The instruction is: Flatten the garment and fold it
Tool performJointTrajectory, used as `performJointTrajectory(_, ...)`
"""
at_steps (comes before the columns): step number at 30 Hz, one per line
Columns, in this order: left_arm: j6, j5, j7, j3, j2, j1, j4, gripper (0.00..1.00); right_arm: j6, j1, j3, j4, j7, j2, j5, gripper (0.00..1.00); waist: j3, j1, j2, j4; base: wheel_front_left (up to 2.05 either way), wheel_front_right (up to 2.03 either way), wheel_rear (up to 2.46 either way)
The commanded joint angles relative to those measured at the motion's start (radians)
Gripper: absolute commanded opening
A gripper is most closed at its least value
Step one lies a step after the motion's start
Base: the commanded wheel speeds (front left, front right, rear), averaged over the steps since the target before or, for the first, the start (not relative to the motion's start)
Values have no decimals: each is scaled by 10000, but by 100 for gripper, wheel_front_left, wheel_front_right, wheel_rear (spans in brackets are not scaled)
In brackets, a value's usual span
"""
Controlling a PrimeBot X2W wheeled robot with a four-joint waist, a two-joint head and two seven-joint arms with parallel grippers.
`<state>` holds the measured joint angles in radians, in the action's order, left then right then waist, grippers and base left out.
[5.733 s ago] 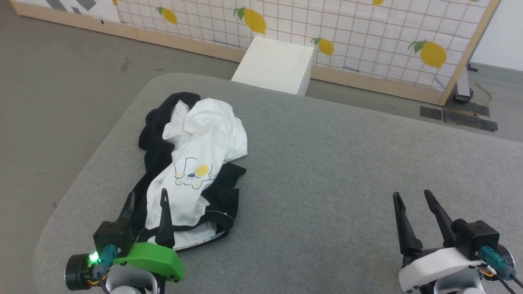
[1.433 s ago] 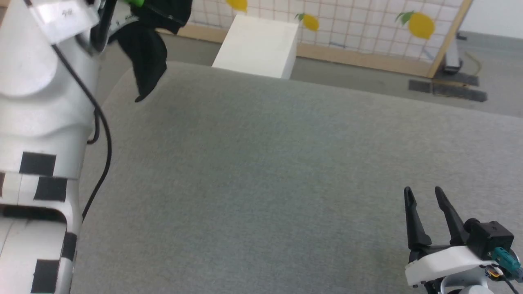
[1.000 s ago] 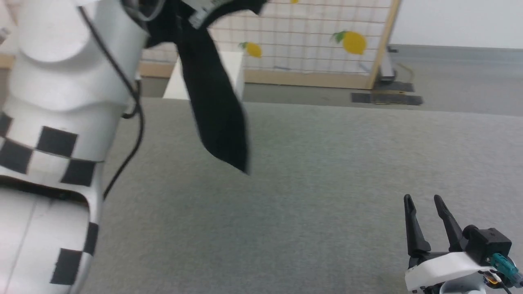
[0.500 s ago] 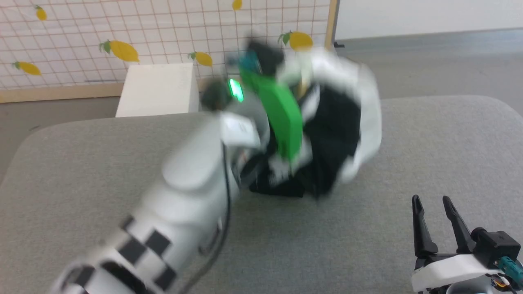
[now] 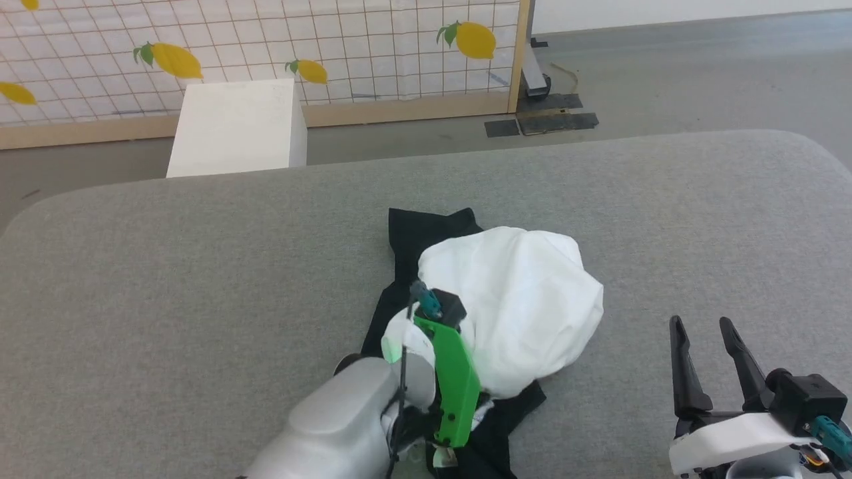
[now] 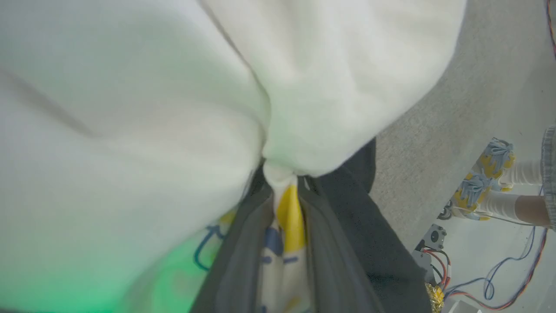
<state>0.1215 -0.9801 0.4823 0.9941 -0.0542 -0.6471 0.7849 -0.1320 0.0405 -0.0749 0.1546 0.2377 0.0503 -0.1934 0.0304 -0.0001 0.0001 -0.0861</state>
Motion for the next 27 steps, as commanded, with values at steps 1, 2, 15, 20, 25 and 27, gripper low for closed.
performJointTrajectory(1, -76, -336, 191, -126, 10, 168, -65, 100, 13, -19, 3, 19, 29, -1, -27, 100, -81, 1, -1, 91, 0, 0, 0)
performJointTrajectory(2, -91, -547, 225, -283, 15, 115, -202, 100, 13, -8, -14, 23, 31, -1, -27, 100, -102, 1, -1, 140, 0, 0, 0)
performJointTrajectory(15, -281, -1955, -2931, -3813, -1135, -803, -2407, 100, 13, 197, -46, 26, -27, -1, -257, 100, -716, 1, -1, 829, 0, 0, 0)
performJointTrajectory(20, -929, -255, -5744, -4317, -2370, -567, -2756, 100, 13, 221, -172, -6, -124, -1, -256, 100, -832, 1, -1, 1097, 0, 0, 0)
performJointTrajectory(25, -1867, 1434, -7137, -4174, -3437, 111, -3063, 100, 13, 298, -280, 1, -125, -1, -291, 100, -930, 1, -1, 1346, 0, 0, 0)
performJointTrajectory(27, -2118, 1849, -7307, -4235, -3766, 517, -3343, 100, 13, 320, -293, 10, -132, -1, -292, 100, -958, 1, -1, 1402, 0, 0, 0)
